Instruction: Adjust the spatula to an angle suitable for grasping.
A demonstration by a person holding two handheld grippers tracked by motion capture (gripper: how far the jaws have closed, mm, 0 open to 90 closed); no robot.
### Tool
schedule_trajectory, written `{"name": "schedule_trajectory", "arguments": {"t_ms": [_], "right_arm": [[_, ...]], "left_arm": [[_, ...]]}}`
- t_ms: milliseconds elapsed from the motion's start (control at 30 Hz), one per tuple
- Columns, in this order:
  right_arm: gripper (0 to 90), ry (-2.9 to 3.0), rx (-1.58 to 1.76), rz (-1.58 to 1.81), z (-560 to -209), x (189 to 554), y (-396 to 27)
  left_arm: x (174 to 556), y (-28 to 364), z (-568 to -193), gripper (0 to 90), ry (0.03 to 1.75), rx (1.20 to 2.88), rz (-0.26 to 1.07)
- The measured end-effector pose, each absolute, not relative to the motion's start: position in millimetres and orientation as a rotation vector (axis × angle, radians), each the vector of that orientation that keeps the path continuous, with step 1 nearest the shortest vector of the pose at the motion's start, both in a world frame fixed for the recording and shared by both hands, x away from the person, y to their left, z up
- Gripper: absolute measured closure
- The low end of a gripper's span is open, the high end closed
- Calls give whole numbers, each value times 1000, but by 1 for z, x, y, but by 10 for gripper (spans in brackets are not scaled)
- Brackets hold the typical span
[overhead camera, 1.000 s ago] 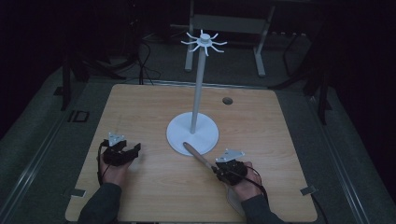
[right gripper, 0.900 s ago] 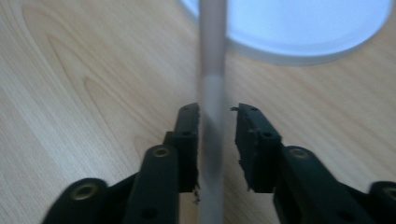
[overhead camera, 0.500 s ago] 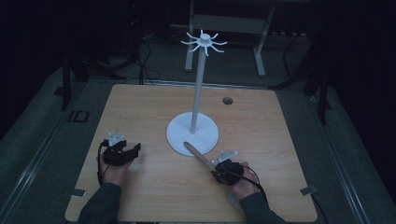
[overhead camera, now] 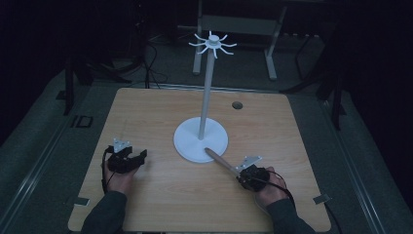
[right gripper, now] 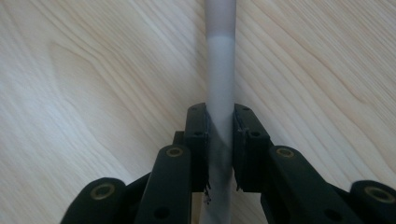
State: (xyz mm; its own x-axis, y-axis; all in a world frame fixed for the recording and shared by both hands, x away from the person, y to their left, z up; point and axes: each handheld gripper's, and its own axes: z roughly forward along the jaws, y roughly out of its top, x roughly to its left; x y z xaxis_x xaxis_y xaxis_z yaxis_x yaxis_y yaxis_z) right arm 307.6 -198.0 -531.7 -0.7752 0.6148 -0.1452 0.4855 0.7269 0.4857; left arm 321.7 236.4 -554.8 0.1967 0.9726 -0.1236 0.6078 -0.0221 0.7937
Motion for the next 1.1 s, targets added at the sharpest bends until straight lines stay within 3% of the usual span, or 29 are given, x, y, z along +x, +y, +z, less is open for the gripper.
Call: {"name": "schedule_trajectory", "arguments": {"t_ms": [167,233,733,933,1100], "right_arm": [[772,2630,902,594,-531,310,-210],[712,2654,906,585,-531,312,-210],[619,2709,924,528,-502,341,-186],[614,2772,938,461,-507,353,-173],[670,2820,946,400,-515,362,-164]], "left_arm": [[322,236,-555,368,1498,1722,613],[322,236,-555,368,1497,1722,613],[322,236,-555,368,1496,1723,612],[322,237,-555,368,1495,1723,611],[322,237,-555,368,1496,1720,610]]}}
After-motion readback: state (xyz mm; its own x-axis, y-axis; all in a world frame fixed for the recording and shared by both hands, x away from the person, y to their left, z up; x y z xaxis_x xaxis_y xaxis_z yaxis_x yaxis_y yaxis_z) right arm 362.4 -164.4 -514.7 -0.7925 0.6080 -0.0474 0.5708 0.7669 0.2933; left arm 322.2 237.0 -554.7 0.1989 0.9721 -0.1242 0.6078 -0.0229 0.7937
